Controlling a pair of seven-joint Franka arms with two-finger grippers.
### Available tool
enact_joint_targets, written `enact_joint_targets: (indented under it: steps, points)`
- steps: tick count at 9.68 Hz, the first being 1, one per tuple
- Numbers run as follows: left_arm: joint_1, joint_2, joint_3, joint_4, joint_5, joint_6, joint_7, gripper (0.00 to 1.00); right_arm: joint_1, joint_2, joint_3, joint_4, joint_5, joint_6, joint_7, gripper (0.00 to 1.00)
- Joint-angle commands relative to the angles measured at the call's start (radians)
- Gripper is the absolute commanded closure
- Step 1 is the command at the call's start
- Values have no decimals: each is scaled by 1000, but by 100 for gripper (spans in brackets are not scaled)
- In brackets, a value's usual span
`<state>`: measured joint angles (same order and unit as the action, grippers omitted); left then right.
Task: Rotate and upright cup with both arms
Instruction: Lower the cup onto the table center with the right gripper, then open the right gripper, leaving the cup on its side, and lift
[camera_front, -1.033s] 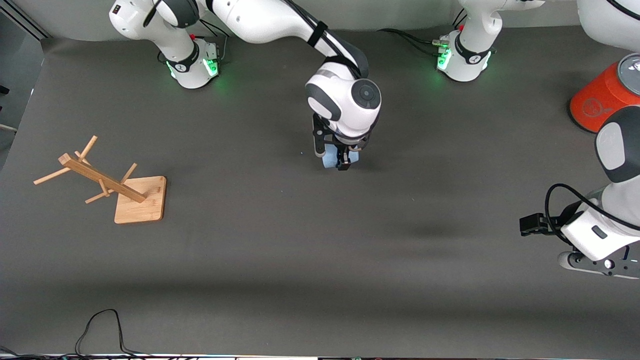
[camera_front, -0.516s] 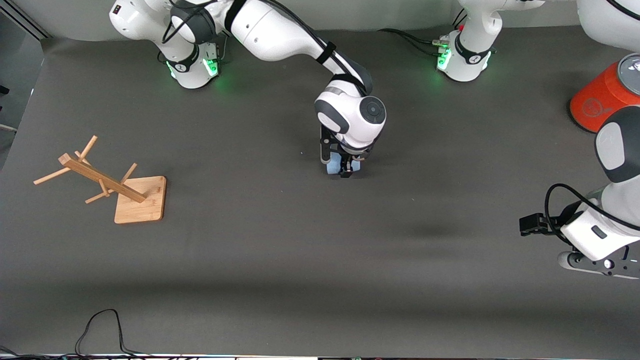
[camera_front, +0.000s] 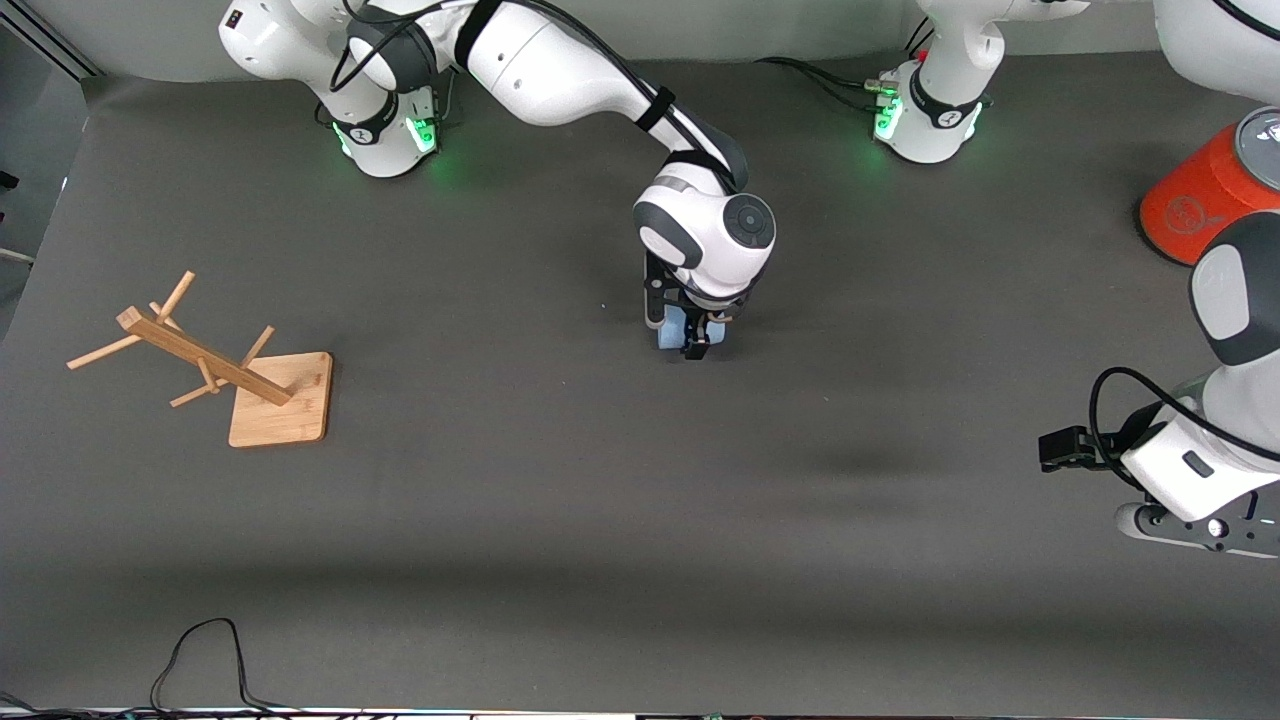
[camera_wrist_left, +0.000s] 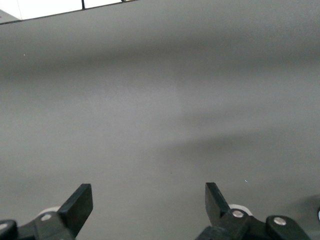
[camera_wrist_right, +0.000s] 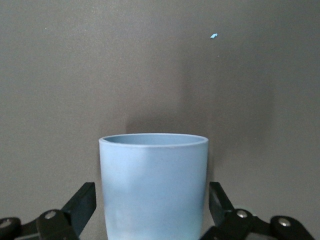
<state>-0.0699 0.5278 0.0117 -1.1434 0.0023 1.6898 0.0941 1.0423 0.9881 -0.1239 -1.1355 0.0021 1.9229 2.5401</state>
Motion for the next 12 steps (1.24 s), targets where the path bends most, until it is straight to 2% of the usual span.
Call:
enact_joint_targets:
  steps: [1, 3, 6, 8, 10, 12]
  points:
    - [-5, 3, 4, 10, 11, -9, 10, 0, 10, 3, -13, 31, -11, -5, 17, 0]
    - [-5, 3, 4, 10, 11, -9, 10, 0, 2, -47, -11, 28, -4, -43, 8, 0]
    - [-7, 3, 4, 10, 11, -9, 9, 0, -8, -164, -11, 30, 42, -253, -90, 0]
    - [-7, 3, 4, 5, 11, -9, 1, 0, -74, -262, -14, 28, 70, -384, -257, 0]
    - [-13, 3, 2, 5, 11, -9, -8, 0, -167, -371, -20, 19, 70, -522, -514, 0]
    - [-16, 1, 2, 2, 10, -10, -8, 0, -275, -501, -23, -53, 58, -583, -798, 0]
